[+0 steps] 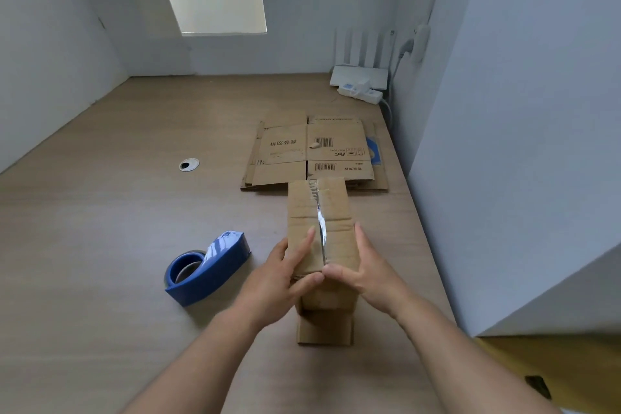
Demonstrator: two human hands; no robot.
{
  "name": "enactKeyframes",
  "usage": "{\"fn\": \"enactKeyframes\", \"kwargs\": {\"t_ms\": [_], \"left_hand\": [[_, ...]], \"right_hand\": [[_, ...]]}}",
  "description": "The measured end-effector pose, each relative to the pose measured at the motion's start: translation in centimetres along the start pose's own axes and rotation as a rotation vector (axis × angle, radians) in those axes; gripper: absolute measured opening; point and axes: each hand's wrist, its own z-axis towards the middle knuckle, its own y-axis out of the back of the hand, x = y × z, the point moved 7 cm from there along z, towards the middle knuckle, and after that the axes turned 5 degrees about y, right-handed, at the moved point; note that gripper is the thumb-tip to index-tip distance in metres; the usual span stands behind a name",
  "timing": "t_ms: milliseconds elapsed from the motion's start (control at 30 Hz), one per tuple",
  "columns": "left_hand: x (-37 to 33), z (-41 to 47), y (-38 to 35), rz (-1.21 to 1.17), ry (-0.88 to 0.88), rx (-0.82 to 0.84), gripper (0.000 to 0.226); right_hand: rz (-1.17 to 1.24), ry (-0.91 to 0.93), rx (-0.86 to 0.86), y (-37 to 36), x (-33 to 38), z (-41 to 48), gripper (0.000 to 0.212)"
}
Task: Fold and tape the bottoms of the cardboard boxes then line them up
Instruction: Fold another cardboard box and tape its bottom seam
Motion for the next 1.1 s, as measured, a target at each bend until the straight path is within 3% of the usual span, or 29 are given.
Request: {"fn": "enactKeyframes", "kwargs": {"t_ms": [67, 200, 300, 400, 567, 800, 933, 1000, 1100], "left_hand": [[-0.1, 0.0, 0.1, 0.068, -0.030, -0.010, 0.061], [-0.1, -0.1, 0.2, 0.072, -0.090, -0.018, 0.054], [-0.3, 0.0, 0.2, 0.064, -0.135, -0.004, 0.056], [-0.1, 0.2, 0.2, 0.066, -0.121, -0.015, 0.058], [0.0, 0.4, 0.4, 0.024, -0.107, -0.008, 0.059], [0.3, 0.2, 1.2, -0.001, -0.083, -0.102, 0.071], [1.5, -0.5, 2.5, 0.020, -0.084, -0.035, 0.088], [3.2, -1.0, 4.4, -0.029, -0.066, -0.156, 0.078], [8.0, -1.5, 7.2, -0.077, 0.057, -0.513, 0.059]], "right_hand": [[-0.060, -0.053, -0.018, 0.2, 0.1, -0.2, 0.114], [-0.143, -0.207, -0.262, 1.8, 1.2, 0.0, 0.048], [-0.395, -0.411, -0.420, 2.6, 2.0, 0.8, 0.067], [-0.386, -0.471, -0.465, 2.4, 1.8, 1.7, 0.068], [-0.236, -0.445, -0.446, 1.6, 0.6, 1.7, 0.063], [0.066, -0.197, -0.287, 0.3, 1.5, -0.2, 0.047], [-0.053, -0.137, -0.446, 1.8, 3.2, 0.0, 0.062], [-0.170, -0.149, -0.545, 2.8, 4.2, 0.0, 0.064], [-0.326, -0.060, -0.666, 3.5, 6.5, -0.1, 0.055]]}}
